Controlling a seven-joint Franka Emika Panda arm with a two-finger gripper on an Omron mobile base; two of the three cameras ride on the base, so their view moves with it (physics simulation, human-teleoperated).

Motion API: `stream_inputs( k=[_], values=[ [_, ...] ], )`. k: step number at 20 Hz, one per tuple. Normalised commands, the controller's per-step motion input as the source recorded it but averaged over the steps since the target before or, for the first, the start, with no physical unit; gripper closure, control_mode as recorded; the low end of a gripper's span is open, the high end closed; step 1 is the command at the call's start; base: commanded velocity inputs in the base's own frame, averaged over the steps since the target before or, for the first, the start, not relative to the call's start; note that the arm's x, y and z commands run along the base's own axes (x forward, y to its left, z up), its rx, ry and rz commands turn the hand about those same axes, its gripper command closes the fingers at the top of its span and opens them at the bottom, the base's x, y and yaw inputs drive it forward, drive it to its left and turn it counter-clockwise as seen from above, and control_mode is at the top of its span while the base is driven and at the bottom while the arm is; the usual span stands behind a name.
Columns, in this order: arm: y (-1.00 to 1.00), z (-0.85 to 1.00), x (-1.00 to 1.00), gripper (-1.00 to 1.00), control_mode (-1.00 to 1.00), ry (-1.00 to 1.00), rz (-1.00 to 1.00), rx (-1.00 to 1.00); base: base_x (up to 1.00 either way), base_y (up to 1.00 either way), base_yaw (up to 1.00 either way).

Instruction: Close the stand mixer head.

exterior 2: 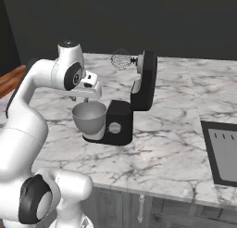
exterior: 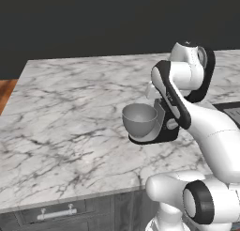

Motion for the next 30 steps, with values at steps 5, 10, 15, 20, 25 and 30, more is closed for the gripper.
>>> stream_inputs(
  k=[5,10,15,20,25,30],
  values=[
    [-0.33,-0.02,-0.22,-1.00,-1.00,0.00,-0.03,0.02,0.00,0.00,0.00],
    [-0.98,0.01,-0.50,-1.00,-1.00,-0.05,-0.13,0.16,0.00,0.00,0.00],
    [-1.00,0.23,-0.30,-1.00,-1.00,-0.14,-0.09,0.19,0.00,0.00,0.00],
    [-1.00,0.24,-0.10,-1.00,-1.00,-0.29,-0.08,0.08,0.00,0.00,0.00],
    [-1.00,0.03,-0.06,-1.00,-1.00,-0.23,-0.06,0.09,0.00,0.00,0.00],
    [-0.96,0.00,0.40,-1.00,-1.00,-0.21,-0.01,0.05,0.00,0.00,0.00]
  ],
)
